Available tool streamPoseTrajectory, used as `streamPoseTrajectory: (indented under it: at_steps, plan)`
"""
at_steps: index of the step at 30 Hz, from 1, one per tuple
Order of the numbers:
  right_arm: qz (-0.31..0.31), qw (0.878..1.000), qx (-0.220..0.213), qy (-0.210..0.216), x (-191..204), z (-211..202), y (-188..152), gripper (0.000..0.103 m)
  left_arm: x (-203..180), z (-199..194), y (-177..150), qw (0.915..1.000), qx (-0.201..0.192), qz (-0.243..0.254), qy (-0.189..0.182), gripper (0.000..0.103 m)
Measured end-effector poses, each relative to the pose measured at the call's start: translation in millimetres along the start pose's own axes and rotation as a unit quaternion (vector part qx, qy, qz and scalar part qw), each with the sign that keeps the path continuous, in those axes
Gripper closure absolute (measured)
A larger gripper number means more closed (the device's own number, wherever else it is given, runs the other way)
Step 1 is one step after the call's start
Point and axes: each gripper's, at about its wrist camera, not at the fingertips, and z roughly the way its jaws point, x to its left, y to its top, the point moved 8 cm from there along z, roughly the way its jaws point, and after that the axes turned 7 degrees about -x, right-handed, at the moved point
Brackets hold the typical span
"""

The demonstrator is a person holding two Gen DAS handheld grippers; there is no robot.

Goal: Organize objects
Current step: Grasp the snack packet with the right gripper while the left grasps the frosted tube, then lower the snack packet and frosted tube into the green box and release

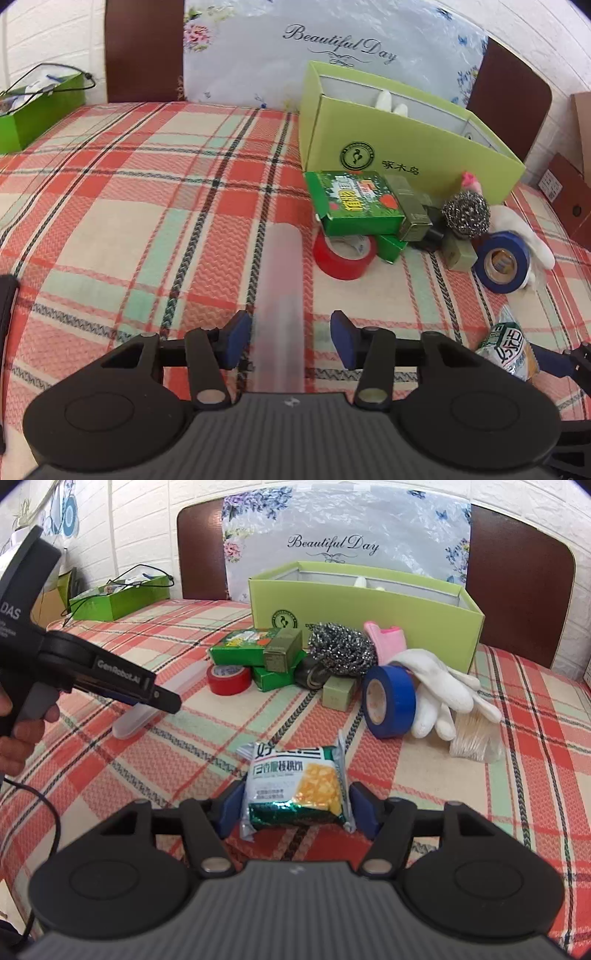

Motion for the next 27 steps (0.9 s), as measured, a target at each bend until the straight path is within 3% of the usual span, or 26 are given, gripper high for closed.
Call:
streamPoseTrajectory:
  at_steps: [9, 13, 18, 23, 27]
  plan:
    - [0.004, 1.000, -0.004, 0.002, 1, 6, 5, 0.041, -1, 5, 1, 1.0000, -0.003, 0.008, 0.002, 0.054]
    - [0.008, 1.000, 0.002, 0.012, 1, 9, 4, 0.049, -2, 5, 1, 0.9998, -0.005, 0.016, 0.008, 0.074]
    - [0.008, 1.000, -0.008, 0.022, 3, 6, 9, 0.053, 1, -2, 2, 1.0000, -0.007, 0.004, -0.004, 0.074]
    - [0.018, 0.999, -0.039, 0.031, 0, -3, 27, 0.053, -8, -27, 15, 0.9989, -0.034, 0.012, -0.029, 0.074]
    - [0.021, 0.996, -0.072, 0.038, -4, -11, 54, 0.053, -20, -47, 43, 0.9953, -0.075, 0.031, -0.054, 0.074]
